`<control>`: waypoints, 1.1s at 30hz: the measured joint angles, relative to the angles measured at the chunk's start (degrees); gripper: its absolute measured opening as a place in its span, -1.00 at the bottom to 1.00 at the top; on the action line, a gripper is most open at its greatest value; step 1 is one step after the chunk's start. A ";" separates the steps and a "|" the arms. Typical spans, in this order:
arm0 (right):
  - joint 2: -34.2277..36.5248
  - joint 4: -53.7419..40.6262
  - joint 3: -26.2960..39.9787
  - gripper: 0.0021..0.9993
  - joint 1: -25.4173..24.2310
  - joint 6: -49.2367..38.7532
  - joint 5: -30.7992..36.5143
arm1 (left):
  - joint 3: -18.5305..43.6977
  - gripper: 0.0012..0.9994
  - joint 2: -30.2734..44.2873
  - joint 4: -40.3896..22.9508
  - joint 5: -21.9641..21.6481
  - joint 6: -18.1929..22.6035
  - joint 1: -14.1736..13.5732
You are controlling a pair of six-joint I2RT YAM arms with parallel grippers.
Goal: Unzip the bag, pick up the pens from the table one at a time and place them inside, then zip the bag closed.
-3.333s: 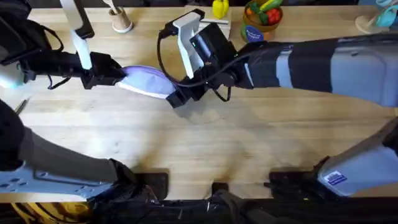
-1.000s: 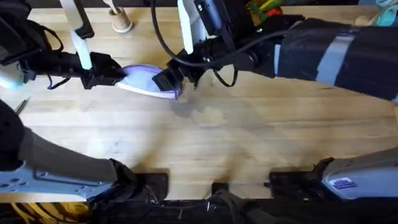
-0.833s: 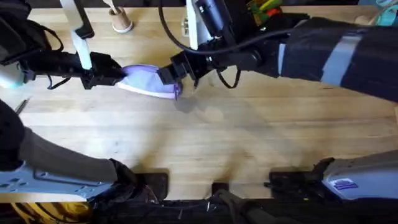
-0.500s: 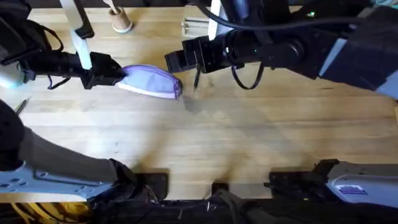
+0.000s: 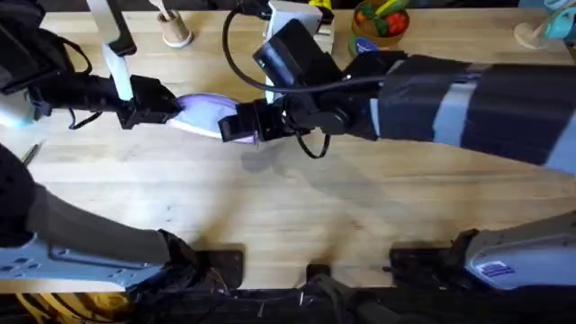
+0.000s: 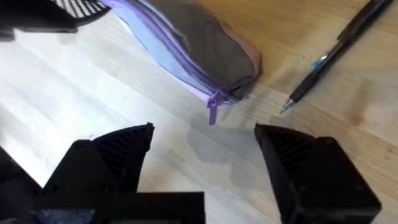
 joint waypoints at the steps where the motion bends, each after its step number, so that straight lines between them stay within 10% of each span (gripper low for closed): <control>1: 0.85 0.36 -0.05 0.99 -0.07 0.63 0.00 | -0.01 -0.92 0.00 0.00 0.00 0.00 0.01; 33: 5.09 8.01 -0.39 -0.54 -1.70 3.76 0.22 | 0.00 -0.92 0.00 0.00 0.00 0.00 0.00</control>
